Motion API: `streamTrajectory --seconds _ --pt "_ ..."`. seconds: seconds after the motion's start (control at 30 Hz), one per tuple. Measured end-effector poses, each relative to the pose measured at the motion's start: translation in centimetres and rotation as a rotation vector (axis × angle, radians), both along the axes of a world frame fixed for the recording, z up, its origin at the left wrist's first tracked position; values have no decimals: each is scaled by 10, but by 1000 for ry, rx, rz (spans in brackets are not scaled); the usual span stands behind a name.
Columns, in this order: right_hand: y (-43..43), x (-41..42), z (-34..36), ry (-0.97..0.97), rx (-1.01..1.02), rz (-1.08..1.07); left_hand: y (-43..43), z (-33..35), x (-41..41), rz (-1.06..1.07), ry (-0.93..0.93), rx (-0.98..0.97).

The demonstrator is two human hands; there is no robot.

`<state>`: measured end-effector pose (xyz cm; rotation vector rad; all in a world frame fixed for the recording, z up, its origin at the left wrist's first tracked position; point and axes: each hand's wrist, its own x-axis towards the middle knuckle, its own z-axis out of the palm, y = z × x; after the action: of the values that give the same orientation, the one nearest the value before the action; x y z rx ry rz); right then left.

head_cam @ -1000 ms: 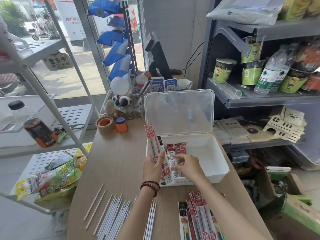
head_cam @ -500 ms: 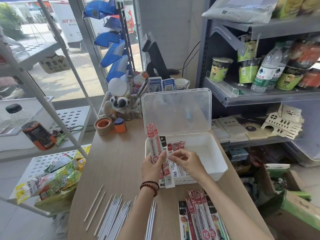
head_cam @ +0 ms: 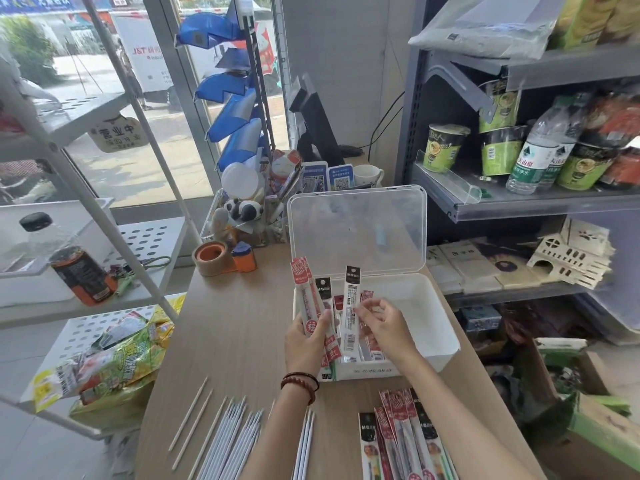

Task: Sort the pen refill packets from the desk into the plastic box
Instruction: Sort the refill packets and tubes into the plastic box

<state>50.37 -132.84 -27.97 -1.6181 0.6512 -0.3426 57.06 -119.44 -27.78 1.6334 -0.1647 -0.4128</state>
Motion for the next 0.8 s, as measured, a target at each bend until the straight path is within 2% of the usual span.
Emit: streamTrajectory --seconds 0.2,0.43,0.8 --pt "-1 9 -12 69 -230 -108 0 2 0 -12 39 -19" --pt "10 13 -17 282 -573 79 1 6 -1 -27 69 -70" --pt "9 17 -15 379 -552 104 0 4 4 -21 115 -70"
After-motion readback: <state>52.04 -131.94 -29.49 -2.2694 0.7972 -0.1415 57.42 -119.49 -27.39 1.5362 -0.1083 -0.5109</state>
